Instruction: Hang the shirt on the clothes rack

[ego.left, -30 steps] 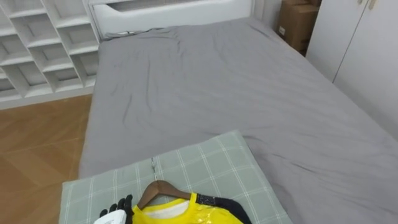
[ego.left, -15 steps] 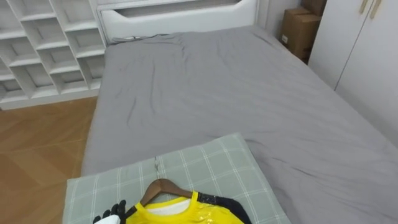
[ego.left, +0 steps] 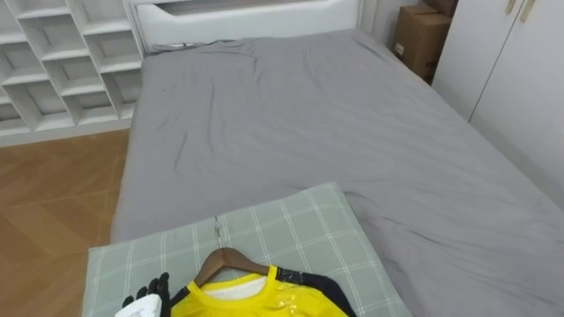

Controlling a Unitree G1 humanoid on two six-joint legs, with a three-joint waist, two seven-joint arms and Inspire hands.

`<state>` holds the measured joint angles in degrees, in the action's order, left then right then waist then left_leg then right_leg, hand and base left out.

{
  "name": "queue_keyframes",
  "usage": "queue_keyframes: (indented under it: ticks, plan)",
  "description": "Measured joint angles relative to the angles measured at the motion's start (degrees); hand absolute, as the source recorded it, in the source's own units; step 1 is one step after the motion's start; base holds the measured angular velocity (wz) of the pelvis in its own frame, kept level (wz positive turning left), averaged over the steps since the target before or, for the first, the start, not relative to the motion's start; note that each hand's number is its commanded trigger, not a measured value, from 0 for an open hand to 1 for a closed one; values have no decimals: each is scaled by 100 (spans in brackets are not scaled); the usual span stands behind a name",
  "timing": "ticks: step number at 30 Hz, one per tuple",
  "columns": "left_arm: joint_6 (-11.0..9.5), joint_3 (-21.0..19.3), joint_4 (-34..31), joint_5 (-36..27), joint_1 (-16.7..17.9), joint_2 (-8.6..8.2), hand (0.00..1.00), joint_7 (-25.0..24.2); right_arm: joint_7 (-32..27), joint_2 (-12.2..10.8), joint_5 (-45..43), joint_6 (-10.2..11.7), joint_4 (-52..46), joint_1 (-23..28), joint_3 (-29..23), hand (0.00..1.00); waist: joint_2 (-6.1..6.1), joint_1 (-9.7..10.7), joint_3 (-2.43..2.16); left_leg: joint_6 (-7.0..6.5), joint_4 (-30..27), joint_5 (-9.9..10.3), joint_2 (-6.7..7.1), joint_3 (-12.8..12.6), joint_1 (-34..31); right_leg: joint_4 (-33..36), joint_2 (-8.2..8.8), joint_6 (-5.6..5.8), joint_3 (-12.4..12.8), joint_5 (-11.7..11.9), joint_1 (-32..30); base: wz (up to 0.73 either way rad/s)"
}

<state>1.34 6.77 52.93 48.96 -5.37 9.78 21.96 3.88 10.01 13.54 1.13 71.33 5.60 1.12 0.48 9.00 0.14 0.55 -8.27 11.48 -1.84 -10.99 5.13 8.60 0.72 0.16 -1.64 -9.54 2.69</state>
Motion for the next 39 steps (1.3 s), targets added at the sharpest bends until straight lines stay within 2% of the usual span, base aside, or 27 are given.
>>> queue_keyframes:
  ticks: [3,7,10,13,20,27,31,39]
  plan:
    - [-1,-2,15,0,-110,0,0,0,4,1,-11,2,0,-44,10,0,-1,-1,-3,0,-17,0,-2,3,-102,19,0,-6,4,4,-112,0]
    - [-28,-36,140,-75,-423,17,0,0,48,-8,-40,2,22,-163,16,0,-36,5,10,-2,-57,-1,-19,4,-296,114,-6,-14,-1,19,-311,0]
    - [-141,-153,382,-223,-684,15,0,1,46,-19,-89,2,28,-201,18,0,-63,-5,19,-2,-93,-1,-36,-4,-388,121,-15,-29,0,37,-383,-1]
    - [-148,-211,534,-220,-825,9,0,0,46,-21,-106,7,43,-230,45,0,-83,20,31,-1,-112,-2,-47,1,-436,122,-22,-37,0,43,-437,-1]
    - [-216,-221,776,-222,-1306,2,0,23,32,-20,-18,21,245,-471,180,0,-85,3,38,-1,-129,-2,-53,-11,-596,146,-24,-41,1,78,-598,0]
    - [-289,-225,1089,-235,-1497,16,0,210,43,-16,-22,23,250,-559,276,0,-125,6,67,-11,-129,-9,-57,-74,-758,212,-18,-38,2,84,-805,-3]
    - [-319,-281,1156,-516,-1531,37,0,230,48,-21,-37,23,409,-673,277,0,-167,16,86,-26,-133,-21,-57,-83,-924,232,-19,-43,10,108,-991,0]
    - [-321,-341,1454,-852,-1831,60,0,224,39,-40,-71,0,669,-1004,434,0,-259,13,108,-45,-133,-35,-56,-80,-1054,326,-16,-44,17,120,-1174,0]
